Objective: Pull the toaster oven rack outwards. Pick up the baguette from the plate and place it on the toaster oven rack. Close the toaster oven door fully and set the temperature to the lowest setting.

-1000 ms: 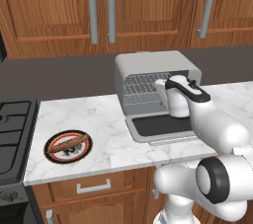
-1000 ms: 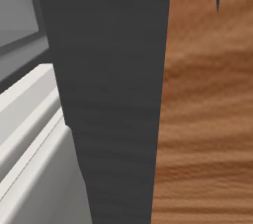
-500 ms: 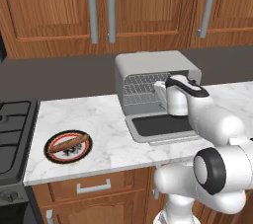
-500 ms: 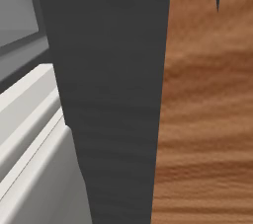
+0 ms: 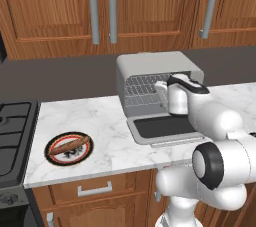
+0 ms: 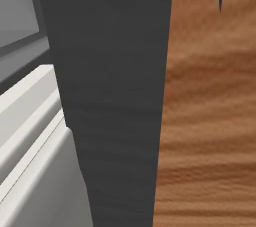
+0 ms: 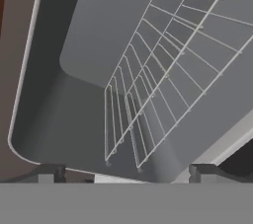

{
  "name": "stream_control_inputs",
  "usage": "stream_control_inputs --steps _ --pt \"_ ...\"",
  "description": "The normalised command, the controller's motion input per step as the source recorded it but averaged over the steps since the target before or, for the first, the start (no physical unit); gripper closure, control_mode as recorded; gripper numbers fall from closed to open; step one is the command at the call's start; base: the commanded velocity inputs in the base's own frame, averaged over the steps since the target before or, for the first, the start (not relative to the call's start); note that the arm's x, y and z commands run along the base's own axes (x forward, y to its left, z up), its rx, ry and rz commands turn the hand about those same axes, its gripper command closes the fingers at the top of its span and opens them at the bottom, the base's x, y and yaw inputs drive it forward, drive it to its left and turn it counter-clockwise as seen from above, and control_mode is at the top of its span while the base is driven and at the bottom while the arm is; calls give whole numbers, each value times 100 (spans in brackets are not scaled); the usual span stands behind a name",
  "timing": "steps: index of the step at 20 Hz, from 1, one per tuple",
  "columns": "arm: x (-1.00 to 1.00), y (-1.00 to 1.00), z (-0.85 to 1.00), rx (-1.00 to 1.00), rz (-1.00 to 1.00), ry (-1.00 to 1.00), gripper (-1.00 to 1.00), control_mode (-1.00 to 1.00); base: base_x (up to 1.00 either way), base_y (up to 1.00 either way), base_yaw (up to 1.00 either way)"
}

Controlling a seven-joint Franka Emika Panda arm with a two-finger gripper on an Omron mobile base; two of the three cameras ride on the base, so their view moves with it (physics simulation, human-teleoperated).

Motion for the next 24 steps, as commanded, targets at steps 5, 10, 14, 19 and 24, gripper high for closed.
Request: stream_control_inputs --steps 5,10,14,19,24 --pt "18 0 0 0 0 0 -100 -100 0 0 0" --pt "20 0 0 0 0 0 -100 -100 0 0 0" --pt "15 0 -13 0 0 0 -100 -100 0 0 0" --pt "14 0 -25 0 0 0 -100 -100 0 0 0" --pt "17 0 -8 0 0 0 -100 -100 0 0 0"
